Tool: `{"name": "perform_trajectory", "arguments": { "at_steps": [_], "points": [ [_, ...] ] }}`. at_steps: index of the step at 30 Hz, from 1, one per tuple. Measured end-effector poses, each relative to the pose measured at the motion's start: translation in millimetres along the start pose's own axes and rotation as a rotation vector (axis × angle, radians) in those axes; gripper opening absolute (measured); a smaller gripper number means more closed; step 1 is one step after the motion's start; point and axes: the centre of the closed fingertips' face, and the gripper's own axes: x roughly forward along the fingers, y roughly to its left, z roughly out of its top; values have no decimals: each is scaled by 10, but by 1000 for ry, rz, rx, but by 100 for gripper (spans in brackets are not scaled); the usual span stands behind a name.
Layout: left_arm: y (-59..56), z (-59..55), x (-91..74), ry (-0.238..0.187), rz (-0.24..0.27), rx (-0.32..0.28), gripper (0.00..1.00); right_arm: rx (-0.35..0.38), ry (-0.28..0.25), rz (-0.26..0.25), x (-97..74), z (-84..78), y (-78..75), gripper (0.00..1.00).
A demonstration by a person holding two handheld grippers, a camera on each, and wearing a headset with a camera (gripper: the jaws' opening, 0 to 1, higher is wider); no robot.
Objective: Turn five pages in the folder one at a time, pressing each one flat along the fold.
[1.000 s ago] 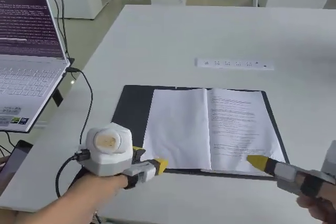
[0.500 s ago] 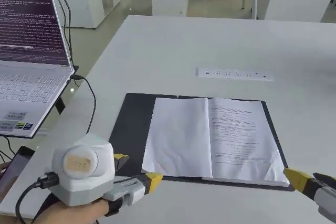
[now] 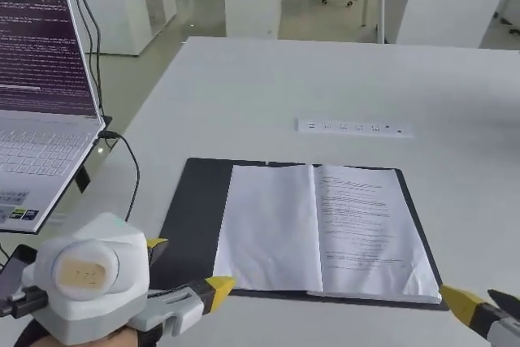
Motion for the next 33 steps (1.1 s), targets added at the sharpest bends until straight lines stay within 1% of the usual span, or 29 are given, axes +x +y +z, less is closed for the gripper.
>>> {"name": "perform_trajectory", "arguments": {
  "at_steps": [2,5,6,9,11,14,15,16,20,21,23,25,26,28,30,32,33],
  "points": [
    [8,-17,33,7,1,9,65,8,-2,2,7,19,-38,47],
    [-23,-30,84,21,-12,16,71,6,-4,-7,-1,11,-79,47],
    [-39,-37,110,28,-17,24,71,9,4,-9,1,-3,-100,47],
    [-74,-41,187,39,-24,38,71,7,6,-15,3,-18,-135,47],
    [-124,-35,253,45,-36,42,71,0,14,-18,15,-36,-158,47],
    [-246,-43,410,67,-66,66,71,-12,28,-20,43,-66,-183,46],
    [-288,-38,456,67,-73,74,71,-15,31,-21,54,-73,-192,46],
    [-345,-38,516,71,-87,80,70,-18,33,-22,80,-90,-220,46],
    [-532,-50,726,89,-130,98,71,-19,41,-18,136,-118,-250,46],
    [-598,-43,784,91,-143,109,70,-21,46,-16,158,-129,-259,46],
    [-698,-45,882,101,-165,123,70,-23,47,-14,177,-128,-266,46],
    [-778,-43,946,110,-181,136,70,-24,50,-9,203,-135,-272,46],
    [-836,-34,994,107,-192,142,70,-25,54,-8,225,-146,-280,46],
    [-912,-25,1089,106,-203,146,70,-29,57,-4,260,-167,-290,46],
    [-961,-26,1147,110,-209,148,69,-26,68,-2,287,-193,-298,46],
    [-1056,-12,1261,107,-222,147,69,-32,73,2,320,-220,-287,46],
    [-1083,-13,1304,110,-225,142,69,-29,78,3,334,-231,-287,46]
  ]
}}
